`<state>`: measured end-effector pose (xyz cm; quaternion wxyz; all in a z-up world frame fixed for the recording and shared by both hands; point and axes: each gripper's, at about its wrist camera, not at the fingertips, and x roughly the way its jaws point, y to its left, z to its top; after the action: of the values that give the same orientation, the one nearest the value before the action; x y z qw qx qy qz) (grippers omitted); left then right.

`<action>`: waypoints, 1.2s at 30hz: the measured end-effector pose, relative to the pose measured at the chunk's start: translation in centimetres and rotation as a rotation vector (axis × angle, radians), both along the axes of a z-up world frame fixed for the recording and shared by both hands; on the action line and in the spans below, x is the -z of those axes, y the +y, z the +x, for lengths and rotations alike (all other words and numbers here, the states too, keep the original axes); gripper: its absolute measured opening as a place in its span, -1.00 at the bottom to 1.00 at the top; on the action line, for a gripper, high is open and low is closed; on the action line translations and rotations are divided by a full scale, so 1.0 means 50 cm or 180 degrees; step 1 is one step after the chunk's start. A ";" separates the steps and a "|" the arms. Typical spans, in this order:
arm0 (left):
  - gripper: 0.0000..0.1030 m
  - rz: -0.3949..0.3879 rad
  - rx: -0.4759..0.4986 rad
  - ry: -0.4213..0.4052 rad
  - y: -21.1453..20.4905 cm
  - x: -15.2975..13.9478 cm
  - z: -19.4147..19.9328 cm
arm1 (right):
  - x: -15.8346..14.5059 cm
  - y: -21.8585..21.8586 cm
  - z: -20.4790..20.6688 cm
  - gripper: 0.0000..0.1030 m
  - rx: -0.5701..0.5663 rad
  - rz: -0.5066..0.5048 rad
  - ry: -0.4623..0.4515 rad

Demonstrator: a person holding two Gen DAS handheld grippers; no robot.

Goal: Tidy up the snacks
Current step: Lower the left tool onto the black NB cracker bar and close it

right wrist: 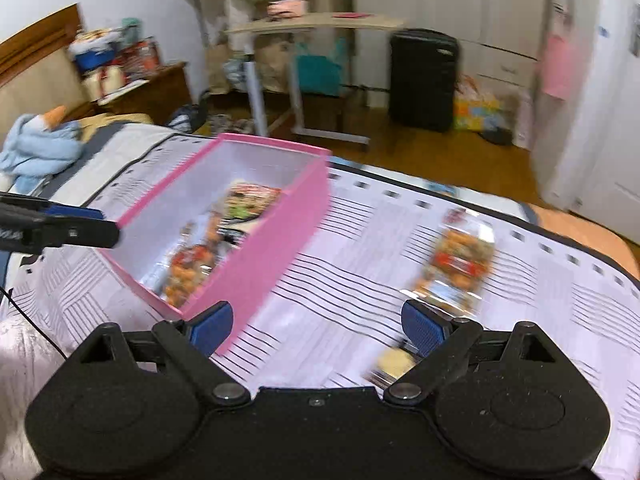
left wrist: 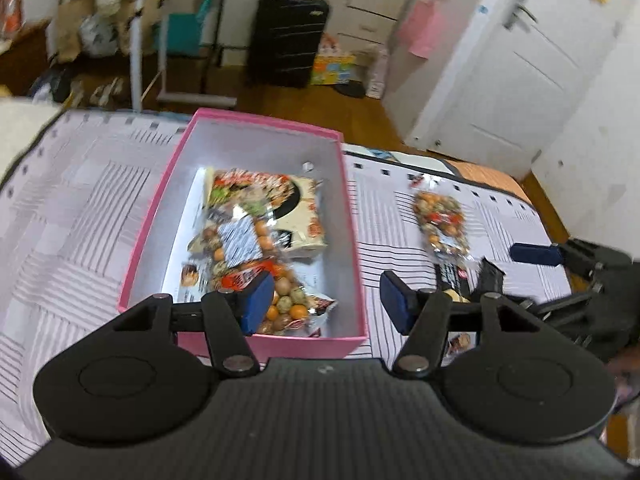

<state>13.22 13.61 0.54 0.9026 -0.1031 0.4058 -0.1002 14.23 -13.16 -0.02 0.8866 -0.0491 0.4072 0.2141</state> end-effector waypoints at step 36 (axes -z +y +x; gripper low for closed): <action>-0.09 -0.0374 0.0812 0.0669 -0.417 0.300 0.240 | 0.346 -0.098 0.099 0.54 0.0554 0.0066 0.0155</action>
<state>25.22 -7.22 -14.46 0.8275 -0.1133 0.5012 -0.2261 19.19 -18.03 -17.30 0.8921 0.0009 0.4290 0.1417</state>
